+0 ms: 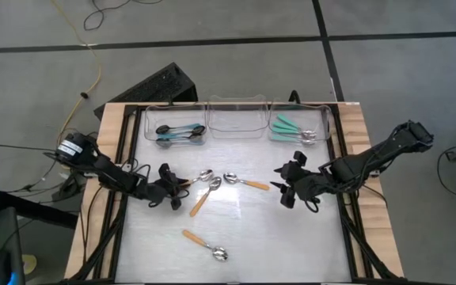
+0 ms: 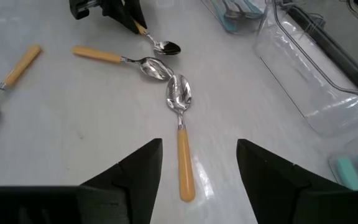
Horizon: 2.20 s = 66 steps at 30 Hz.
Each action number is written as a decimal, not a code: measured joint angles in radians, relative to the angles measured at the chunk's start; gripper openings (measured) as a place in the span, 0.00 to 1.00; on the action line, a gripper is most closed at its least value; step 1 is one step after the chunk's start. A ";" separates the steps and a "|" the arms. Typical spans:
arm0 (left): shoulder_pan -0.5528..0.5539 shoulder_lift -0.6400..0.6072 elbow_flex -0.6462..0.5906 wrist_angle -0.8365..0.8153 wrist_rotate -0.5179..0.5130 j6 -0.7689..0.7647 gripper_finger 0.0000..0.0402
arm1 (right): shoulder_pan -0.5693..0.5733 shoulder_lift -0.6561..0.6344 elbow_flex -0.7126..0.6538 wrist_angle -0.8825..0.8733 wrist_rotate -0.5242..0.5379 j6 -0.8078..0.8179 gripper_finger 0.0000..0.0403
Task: Sort silverware by color (type)
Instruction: Put the middle left yellow spoon into the top center transparent bin
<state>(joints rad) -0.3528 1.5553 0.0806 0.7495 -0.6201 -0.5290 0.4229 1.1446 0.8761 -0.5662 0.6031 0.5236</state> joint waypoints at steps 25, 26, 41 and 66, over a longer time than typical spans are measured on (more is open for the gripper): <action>0.005 -0.395 0.004 0.275 -0.013 0.442 0.09 | -0.064 0.042 -0.001 0.244 0.022 -0.195 0.58; 0.008 -0.403 0.004 0.288 -0.002 0.458 0.09 | -0.076 0.047 -0.002 0.270 0.021 -0.215 0.58; 0.064 -0.492 0.003 0.456 0.134 0.624 0.09 | -0.303 0.140 -0.313 1.174 -0.169 -0.511 0.56; 0.067 -0.491 0.004 0.500 0.171 0.675 0.09 | -0.354 0.140 -0.369 1.368 -0.319 -0.472 0.56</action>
<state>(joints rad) -0.2859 1.0641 0.0841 1.2498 -0.4496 0.1459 0.0692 1.2846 0.5068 0.8015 0.2840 0.0517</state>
